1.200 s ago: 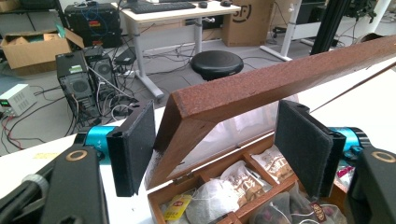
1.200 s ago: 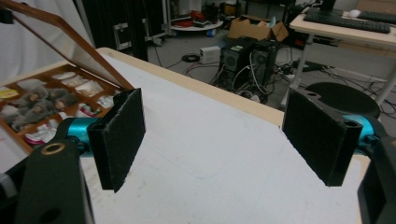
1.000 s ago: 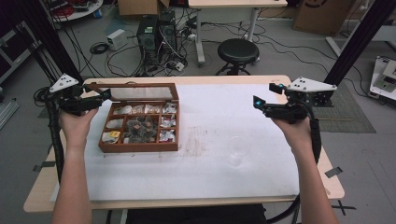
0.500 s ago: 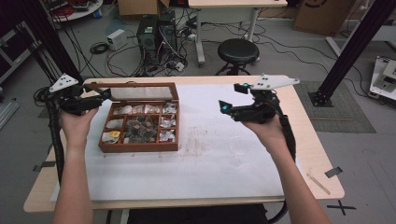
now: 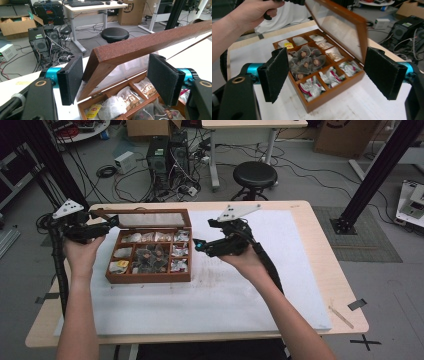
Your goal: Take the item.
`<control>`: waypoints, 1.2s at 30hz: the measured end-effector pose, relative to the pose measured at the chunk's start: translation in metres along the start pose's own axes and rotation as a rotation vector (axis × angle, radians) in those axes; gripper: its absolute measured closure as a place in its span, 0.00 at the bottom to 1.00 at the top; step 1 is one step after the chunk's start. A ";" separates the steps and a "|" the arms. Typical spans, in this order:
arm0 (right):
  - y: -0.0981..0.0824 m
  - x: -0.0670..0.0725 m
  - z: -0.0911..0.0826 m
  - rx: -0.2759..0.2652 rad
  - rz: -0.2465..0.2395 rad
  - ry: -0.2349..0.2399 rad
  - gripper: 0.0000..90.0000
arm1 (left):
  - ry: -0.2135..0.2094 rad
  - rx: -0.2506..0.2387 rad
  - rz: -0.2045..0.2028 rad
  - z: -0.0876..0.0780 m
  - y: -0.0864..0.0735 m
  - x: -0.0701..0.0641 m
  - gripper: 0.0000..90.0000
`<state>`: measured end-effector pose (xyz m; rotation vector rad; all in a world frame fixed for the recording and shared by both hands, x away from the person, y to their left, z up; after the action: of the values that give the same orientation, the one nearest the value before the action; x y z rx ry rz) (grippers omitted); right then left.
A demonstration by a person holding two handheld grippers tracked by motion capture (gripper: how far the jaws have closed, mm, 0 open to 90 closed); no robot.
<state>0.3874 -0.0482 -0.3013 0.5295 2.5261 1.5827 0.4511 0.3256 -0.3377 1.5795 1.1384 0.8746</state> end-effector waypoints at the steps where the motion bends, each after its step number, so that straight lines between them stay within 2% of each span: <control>1: 0.001 0.001 0.006 0.008 -0.003 0.003 0.23 | 0.001 0.000 -0.002 0.000 0.000 0.000 0.33; 9: 0.004 0.013 0.056 0.056 0.015 0.037 0.24 | 0.000 -0.001 -0.004 0.000 0.000 0.000 0.32; 12: 0.003 0.016 0.073 0.074 0.014 0.052 0.30 | 0.000 -0.001 -0.003 0.000 0.000 0.000 0.32; 14: 0.003 0.018 0.084 0.081 0.018 0.055 0.31 | -0.001 0.001 -0.002 0.000 0.000 0.000 0.32; 17: 0.001 0.018 0.098 0.094 0.034 0.053 0.39 | -0.002 0.003 -0.001 0.000 0.000 0.000 0.32; 25: -0.011 0.020 0.129 0.143 0.083 0.052 0.50 | -0.001 0.003 -0.001 0.000 0.000 -0.001 0.32; 28: -0.019 0.019 0.141 0.180 0.083 0.038 0.53 | -0.001 0.003 -0.001 0.000 0.000 -0.001 0.32; 32: -0.030 0.014 0.155 0.221 0.104 0.022 0.56 | -0.001 0.003 -0.001 0.000 0.000 -0.001 0.32; 36: -0.040 0.008 0.166 0.251 0.124 0.038 0.62 | -0.004 0.005 0.000 0.000 0.000 -0.001 0.32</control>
<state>0.4170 0.0798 -0.4107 0.7024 2.7897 1.3290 0.4509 0.3248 -0.3379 1.5845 1.1381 0.8692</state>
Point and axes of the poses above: each handheld gripper's, and its own axes: z roughly forward along the jaws, y roughly out of its top, x roughly to its left, the point moved 5 cm from there along z, roughly forward along the jaws, and after that the axes turned 11 degrees about y, right-handed, at the moved point
